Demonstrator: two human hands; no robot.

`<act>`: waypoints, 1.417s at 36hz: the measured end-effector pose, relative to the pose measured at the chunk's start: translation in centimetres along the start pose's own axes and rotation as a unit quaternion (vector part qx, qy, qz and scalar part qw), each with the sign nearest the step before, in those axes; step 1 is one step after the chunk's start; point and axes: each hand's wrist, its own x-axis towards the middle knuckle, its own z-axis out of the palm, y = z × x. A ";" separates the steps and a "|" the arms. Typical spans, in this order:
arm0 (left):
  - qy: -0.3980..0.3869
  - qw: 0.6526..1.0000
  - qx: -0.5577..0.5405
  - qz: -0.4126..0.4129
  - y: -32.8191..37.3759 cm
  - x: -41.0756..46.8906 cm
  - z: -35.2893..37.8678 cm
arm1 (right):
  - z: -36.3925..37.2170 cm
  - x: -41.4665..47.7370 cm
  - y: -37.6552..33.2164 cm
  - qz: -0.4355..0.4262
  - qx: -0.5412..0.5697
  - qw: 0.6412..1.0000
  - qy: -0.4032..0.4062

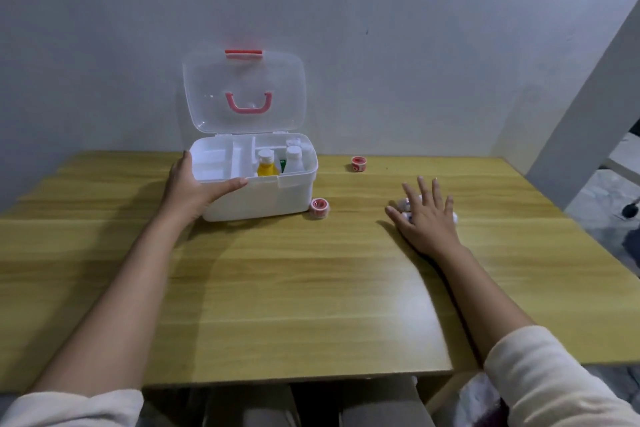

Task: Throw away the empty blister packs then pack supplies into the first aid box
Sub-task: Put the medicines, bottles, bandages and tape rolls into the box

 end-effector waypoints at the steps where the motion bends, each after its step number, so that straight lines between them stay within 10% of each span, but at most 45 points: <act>1: -0.002 1.000 -0.001 0.000 -0.2 0.1 0.0 | -0.1 0.5 0.3 0.002 -0.001 1.000 -0.006; 27: 0.007 1.000 0.005 -0.012 1.4 -1.6 -0.3 | 0.3 0.1 -8.4 -0.053 0.121 0.989 0.072; 34: -0.014 0.999 0.026 -0.020 1.9 -2.1 -0.5 | -3.0 -0.2 -14.3 -0.038 0.530 0.847 -0.023; 43: -0.046 0.998 0.050 -0.016 2.0 -2.2 -1.6 | -7.2 1.9 -24.0 0.058 0.719 0.682 -0.121; 51: -0.030 0.997 0.071 -0.011 1.7 -2.3 -1.9 | -6.0 4.8 -29.6 0.070 0.680 0.728 -0.054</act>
